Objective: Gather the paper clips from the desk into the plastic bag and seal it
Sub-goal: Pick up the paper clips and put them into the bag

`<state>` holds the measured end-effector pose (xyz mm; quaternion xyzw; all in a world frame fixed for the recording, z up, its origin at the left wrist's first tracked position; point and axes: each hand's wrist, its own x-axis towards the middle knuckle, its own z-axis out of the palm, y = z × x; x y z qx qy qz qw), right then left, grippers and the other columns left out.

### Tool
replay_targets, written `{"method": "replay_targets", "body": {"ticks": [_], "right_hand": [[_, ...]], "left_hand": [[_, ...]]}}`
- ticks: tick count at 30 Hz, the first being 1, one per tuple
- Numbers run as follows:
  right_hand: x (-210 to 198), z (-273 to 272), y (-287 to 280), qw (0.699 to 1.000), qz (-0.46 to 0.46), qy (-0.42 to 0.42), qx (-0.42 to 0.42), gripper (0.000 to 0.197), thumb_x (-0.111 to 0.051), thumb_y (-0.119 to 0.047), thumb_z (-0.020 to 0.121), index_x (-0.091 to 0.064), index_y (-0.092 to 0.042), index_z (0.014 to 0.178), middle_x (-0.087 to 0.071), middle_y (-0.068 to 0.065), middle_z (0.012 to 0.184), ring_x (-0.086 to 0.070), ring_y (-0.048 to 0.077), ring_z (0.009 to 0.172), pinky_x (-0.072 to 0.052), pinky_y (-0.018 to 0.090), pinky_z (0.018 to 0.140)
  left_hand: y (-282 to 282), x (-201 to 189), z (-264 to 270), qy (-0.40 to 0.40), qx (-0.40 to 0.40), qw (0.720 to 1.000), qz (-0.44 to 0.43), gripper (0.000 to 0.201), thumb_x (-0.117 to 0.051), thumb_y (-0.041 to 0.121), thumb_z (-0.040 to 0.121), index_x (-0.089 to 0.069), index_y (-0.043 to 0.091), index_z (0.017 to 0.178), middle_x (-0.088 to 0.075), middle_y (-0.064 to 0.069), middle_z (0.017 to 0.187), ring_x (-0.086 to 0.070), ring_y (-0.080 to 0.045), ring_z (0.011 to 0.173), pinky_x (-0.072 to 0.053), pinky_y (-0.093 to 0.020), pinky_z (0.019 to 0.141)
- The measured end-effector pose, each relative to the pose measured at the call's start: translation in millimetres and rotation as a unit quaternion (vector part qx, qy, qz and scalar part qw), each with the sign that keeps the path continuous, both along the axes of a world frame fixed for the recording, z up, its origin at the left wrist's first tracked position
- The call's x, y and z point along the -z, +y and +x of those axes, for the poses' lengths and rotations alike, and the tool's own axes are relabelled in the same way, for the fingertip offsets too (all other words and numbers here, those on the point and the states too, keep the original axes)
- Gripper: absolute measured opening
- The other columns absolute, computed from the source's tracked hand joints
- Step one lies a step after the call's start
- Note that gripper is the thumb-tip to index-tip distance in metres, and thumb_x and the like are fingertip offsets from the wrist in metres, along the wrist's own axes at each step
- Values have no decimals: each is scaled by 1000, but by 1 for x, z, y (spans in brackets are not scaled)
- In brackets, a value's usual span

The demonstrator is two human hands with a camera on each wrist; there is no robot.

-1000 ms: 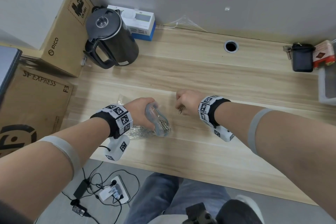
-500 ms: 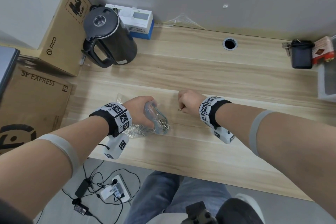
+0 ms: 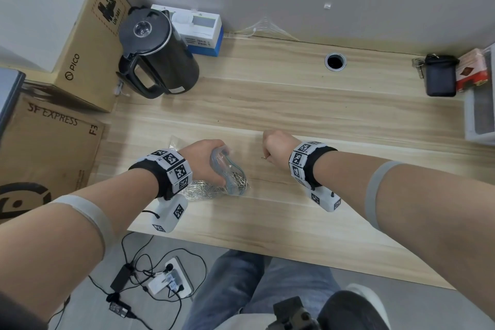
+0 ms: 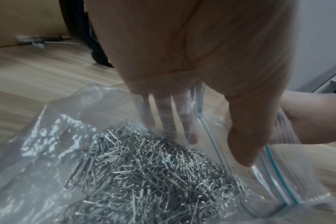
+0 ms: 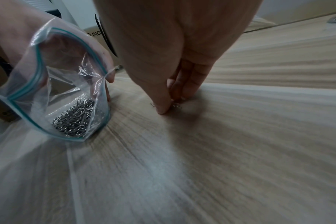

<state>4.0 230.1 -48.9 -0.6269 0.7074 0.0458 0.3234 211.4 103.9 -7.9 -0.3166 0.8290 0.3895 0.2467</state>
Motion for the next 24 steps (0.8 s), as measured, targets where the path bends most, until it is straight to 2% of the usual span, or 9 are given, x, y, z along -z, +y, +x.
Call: {"method": "replay_targets", "body": {"ticks": [2,7,9,11,12,15,19,22,24], "right_hand": [[0,1,1,1000,-9,-7,17,23,-62,6,81,-50,-14,80,-59,10,107,-62,30,91,-54,41,81],[6,3,6,999,-20,-22,23,27,-59,8,77,-45,-14,81,-58,10,103,-61,30,86,-54,39,76],[5,3,8,999,-16,-38,33,25,-58,8,78,-47,-13,83,-59,11,103,-62,31,87,-55,38,77],[1,3,7,998,-6,-47,34,17,-60,6,82,-56,-10,79,-59,8,106,-61,29,91,-53,36,80],[1,2,6,998,-4,-48,40,16,-61,3,84,-60,-10,74,-60,6,103,-62,28,91,-52,34,80],[-4,-2,4,987,17,-97,124,32,-67,-10,82,-56,-21,55,-65,-2,77,-67,24,85,-50,26,71],[-26,14,5,967,23,-202,151,6,-76,-16,76,-77,-10,75,-76,-1,82,-71,13,80,-57,27,73],[-33,40,1,945,22,-284,163,3,-81,-20,76,-80,-17,75,-73,-11,69,-66,4,68,-54,21,70],[-32,53,-1,932,24,-321,164,6,-81,-23,77,-80,-17,76,-69,-12,65,-60,3,62,-52,20,68]], "left_hand": [[0,0,0,1,-1,1000,0,63,-90,32,58,-56,34,110,-64,12,100,-63,-5,87,-47,-19,67],[0,1,0,3,0,1000,-1,63,-90,31,58,-55,33,111,-64,11,101,-64,-8,88,-48,-21,69],[1,1,0,3,3,1000,-4,63,-90,32,58,-55,34,111,-63,13,101,-63,-6,88,-48,-21,69],[1,0,0,6,5,1000,-5,63,-90,32,58,-55,34,111,-62,15,99,-62,-4,87,-47,-20,69],[1,-1,0,7,5,1000,-5,63,-90,32,58,-55,34,111,-61,16,98,-62,-4,86,-47,-21,69],[1,-1,0,7,4,1000,-5,65,-91,33,56,-56,32,112,-63,14,99,-64,-7,87,-51,-24,70],[2,-1,-3,4,5,1000,-7,69,-90,40,50,-56,35,110,-66,12,97,-67,-8,85,-57,-28,71],[3,-3,-4,7,7,1000,2,68,-93,35,49,-58,30,108,-68,11,95,-67,-8,83,-56,-27,71],[3,-4,-4,11,7,1000,4,64,-94,31,49,-60,29,103,-69,9,92,-67,-10,82,-56,-26,70]]}}
